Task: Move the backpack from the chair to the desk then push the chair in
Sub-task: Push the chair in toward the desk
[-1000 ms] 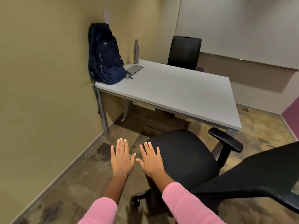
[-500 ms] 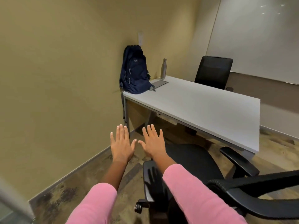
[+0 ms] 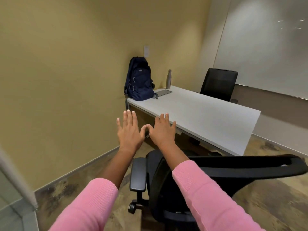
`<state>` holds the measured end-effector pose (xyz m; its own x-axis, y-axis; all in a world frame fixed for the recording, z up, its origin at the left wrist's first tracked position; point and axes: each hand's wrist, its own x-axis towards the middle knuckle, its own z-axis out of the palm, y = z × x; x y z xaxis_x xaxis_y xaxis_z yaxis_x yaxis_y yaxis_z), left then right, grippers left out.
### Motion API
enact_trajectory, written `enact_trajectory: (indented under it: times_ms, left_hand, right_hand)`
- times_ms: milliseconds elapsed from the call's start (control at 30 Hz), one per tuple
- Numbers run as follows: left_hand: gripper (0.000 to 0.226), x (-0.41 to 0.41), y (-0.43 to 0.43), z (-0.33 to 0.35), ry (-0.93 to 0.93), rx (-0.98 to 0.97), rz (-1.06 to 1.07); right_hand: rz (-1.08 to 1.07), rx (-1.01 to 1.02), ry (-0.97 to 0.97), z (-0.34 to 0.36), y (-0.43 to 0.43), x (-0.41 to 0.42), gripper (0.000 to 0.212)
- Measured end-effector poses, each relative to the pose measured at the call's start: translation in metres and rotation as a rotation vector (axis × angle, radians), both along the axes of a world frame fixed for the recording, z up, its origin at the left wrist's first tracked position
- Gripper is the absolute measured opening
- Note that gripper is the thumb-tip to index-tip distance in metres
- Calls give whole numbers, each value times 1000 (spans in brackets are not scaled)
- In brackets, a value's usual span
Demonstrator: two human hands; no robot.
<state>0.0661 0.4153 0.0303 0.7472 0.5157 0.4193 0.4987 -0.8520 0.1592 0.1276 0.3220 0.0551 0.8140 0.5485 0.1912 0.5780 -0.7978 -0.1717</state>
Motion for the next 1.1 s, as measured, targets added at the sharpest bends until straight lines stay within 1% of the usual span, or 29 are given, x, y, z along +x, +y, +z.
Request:
enact_trajectory:
  times_ms: [167,300,500,667,800,967,1100]
  left_hand:
    - [68,3,-76,14,10,3,-46]
    - [69,13,-132,17,41,-38,-57]
    - [67,10,-199,20,38,-96,31]
    - [65,-1,-250,12,44,-156,66]
    - [62,-12,-273,-3,82,-183,85]
    - [55,-23,-272,-12,48,-124,45]
    - [55,-23,-270,-13,31,-137,20]
  right_hand:
    - [-22,34,21,21,-86,2,61]
    - [-24,58,32,29,-154,15,61]
    - [48,39,55,24,-247,33,61]
    - [74,25,97,4,-311,42,62]
    - [89,14,185,-10,-348,49,62]
    - [160,28,94,-26,-367,48,62]
    - [238,-15,135,-24,-367,58,70]
